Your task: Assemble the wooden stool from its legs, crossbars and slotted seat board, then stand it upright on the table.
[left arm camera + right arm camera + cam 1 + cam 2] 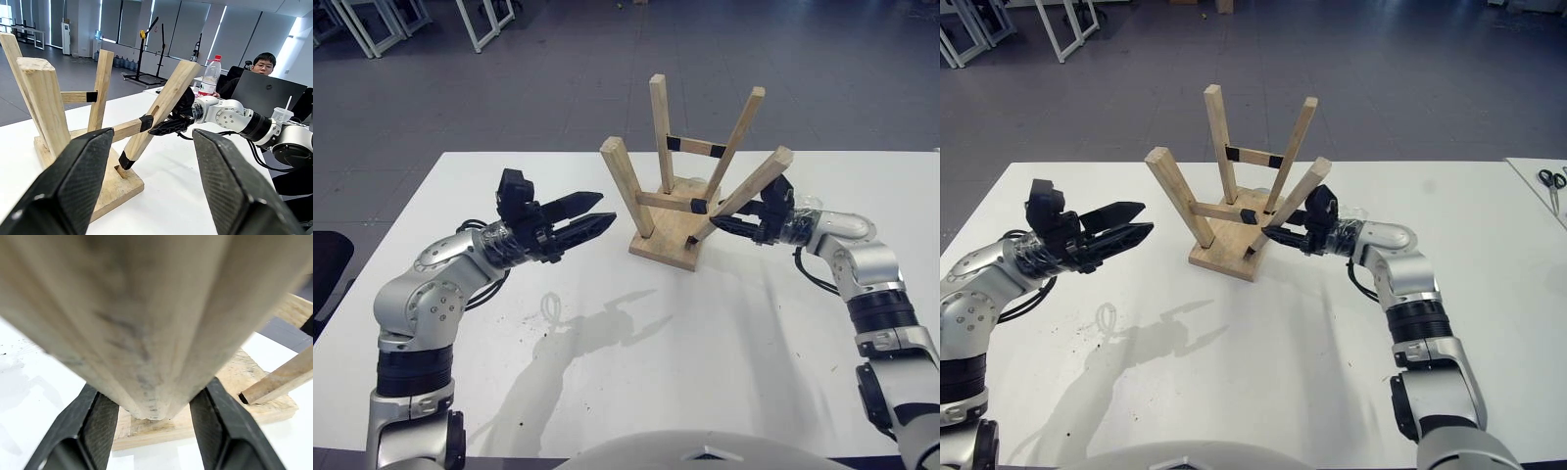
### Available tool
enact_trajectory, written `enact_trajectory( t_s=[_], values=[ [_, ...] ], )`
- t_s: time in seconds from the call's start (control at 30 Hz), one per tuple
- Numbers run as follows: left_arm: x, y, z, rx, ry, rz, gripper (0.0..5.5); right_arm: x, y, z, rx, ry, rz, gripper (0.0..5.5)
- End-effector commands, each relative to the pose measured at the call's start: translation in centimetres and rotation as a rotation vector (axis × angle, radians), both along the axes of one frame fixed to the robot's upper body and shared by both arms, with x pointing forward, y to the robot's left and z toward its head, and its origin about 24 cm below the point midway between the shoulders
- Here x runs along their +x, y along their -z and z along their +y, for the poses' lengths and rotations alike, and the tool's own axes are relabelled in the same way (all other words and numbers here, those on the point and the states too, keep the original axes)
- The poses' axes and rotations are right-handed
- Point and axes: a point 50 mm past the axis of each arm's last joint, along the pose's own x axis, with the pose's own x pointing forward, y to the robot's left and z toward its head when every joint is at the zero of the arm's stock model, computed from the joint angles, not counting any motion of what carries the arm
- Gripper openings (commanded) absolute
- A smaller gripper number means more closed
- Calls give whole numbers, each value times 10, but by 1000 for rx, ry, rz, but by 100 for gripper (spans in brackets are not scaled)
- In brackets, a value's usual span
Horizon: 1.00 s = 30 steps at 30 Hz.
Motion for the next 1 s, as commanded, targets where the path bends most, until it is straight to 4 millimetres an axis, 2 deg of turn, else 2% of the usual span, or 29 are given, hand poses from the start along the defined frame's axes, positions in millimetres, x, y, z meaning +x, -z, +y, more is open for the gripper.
enact_trajectory(
  t_s=[0.03,0.4,0.57,0.67,0.8,1.0],
  values=[
    [-1,4,-3,11,4,19,298,6,-5,7,-8,-23,-26,203],
    [-2,6,-2,14,-3,26,298,-1,23,2,-128,-91,88,203],
    [-2,6,-4,23,9,26,298,5,38,2,-175,-84,144,203],
    [-3,-1,-14,20,42,0,298,5,44,0,-195,-69,133,202],
    [-3,-16,-38,15,97,-57,298,2,54,3,-225,-42,90,202],
    [21,-41,-71,52,1,-182,298,0,60,11,-239,-2,41,202]
  ],
)
